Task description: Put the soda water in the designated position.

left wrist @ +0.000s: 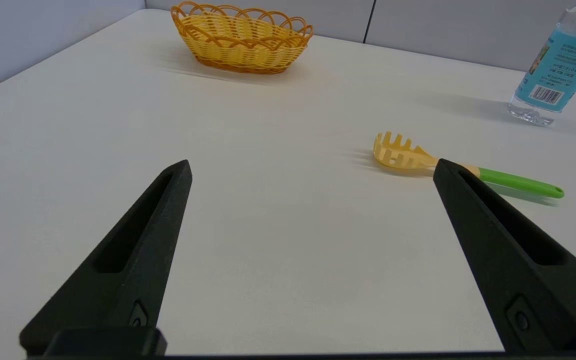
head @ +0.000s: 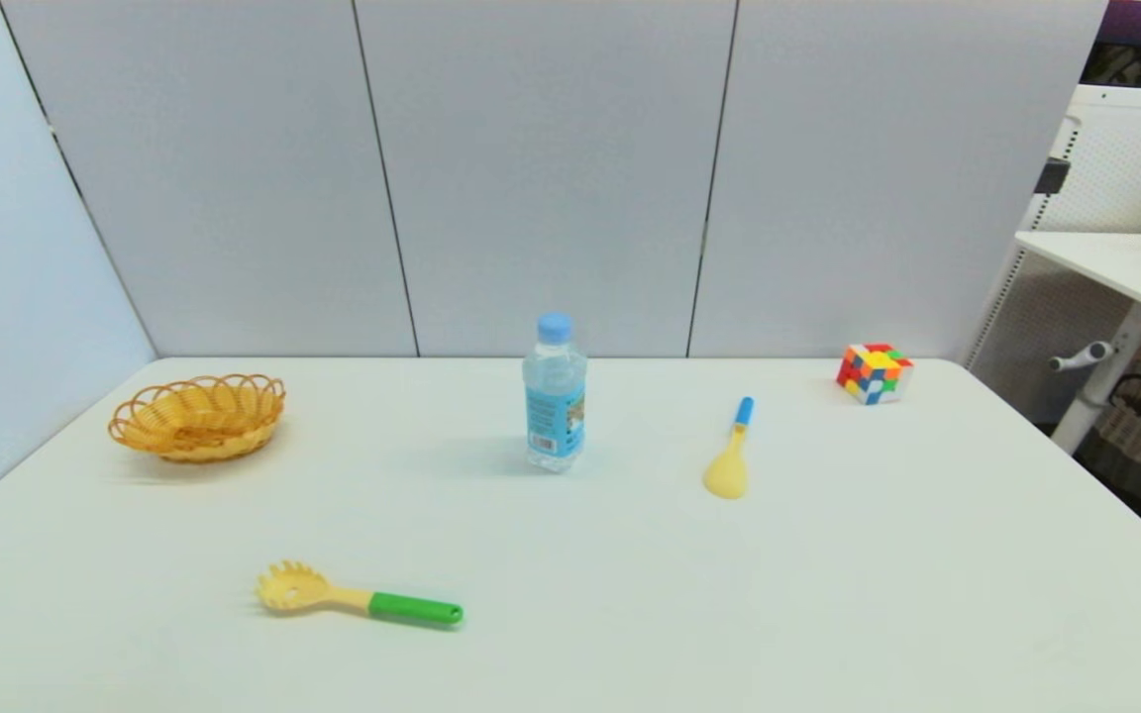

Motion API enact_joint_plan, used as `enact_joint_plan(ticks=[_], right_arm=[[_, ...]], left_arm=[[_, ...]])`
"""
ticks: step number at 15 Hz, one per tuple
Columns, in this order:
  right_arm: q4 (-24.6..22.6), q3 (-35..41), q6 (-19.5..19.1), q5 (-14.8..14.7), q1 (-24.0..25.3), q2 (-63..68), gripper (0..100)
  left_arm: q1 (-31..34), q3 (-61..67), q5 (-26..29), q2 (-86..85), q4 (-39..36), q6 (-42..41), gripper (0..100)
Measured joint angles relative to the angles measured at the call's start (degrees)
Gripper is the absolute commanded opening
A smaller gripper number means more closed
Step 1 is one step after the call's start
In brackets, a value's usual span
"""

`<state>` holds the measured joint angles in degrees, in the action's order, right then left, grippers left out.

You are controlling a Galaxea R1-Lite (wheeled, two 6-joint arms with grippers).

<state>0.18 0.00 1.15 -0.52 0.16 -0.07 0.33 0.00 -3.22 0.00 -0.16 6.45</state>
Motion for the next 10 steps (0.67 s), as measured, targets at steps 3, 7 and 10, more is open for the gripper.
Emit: enact_joint_plan(ticks=[3, 7, 10], right_arm=[[0.0, 0.0, 0.0, 0.0, 0.0, 0.0, 100], [0.0, 0.0, 0.0, 0.0, 0.0, 0.0, 100], [0.0, 0.0, 0.0, 0.0, 0.0, 0.0, 100]], left_arm=[[0.0, 0.0, 0.0, 0.0, 0.0, 0.0, 100], [0.0, 0.0, 0.0, 0.0, 0.0, 0.0, 100], [0.0, 0.0, 0.0, 0.0, 0.0, 0.0, 100]])
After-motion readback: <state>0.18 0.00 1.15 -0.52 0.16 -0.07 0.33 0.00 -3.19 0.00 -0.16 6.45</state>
